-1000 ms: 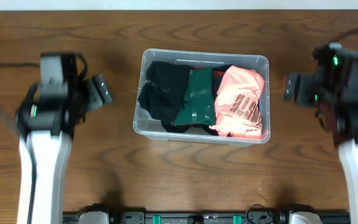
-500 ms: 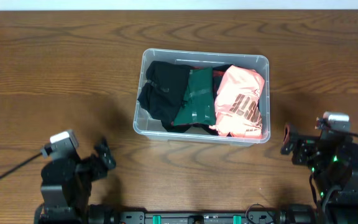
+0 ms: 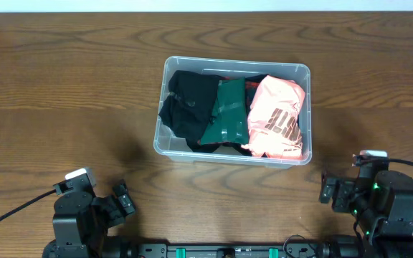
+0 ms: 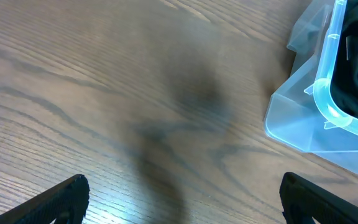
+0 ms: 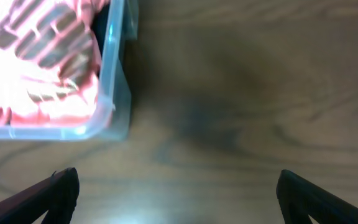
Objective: Pack container
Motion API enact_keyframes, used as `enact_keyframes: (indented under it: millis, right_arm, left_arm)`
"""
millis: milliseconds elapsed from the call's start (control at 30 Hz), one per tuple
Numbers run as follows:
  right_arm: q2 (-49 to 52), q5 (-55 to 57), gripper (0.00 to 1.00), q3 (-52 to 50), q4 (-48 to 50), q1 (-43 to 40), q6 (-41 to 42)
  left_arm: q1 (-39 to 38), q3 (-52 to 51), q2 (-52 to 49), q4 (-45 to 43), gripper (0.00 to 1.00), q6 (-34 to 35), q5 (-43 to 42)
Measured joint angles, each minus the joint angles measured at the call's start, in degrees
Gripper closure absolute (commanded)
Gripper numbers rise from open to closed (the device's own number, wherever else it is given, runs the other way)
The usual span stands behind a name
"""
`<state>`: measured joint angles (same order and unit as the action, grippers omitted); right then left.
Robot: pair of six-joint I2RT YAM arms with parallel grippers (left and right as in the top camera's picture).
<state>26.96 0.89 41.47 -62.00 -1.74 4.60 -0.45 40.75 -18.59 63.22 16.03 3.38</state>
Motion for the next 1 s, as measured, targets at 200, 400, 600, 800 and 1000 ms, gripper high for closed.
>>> enact_keyframes:
  millis: [200,400,600,800,1000]
  right_arm:
    - [-4.98,0.15,0.01,-0.46,0.61,0.0,-0.02]
    - [-17.97,-1.55,0.01,-9.97,13.46,0.0,-0.9]
    - [-25.73,-4.02,0.01,-23.69,28.35,0.28,-3.02]
    - [-26.23,-4.61,0.01,-33.4,45.68,0.59,-11.26]
    - [-26.27,-4.33,0.01,-38.66,53.4,0.61,-17.7]
  left_arm:
    - [0.0,0.0,0.0,-0.02,0.02,0.0,0.02]
    - [0.0,-0.02,0.0,-0.02,0.02,0.0,0.0]
    - [0.0,-0.04,0.0,-0.02,0.02,0.0,0.02]
    - [0.0,-0.07,0.0,0.0,0.02,0.0,0.02]
    - [0.0,-0.07,0.0,0.0,0.02,0.0,0.0]
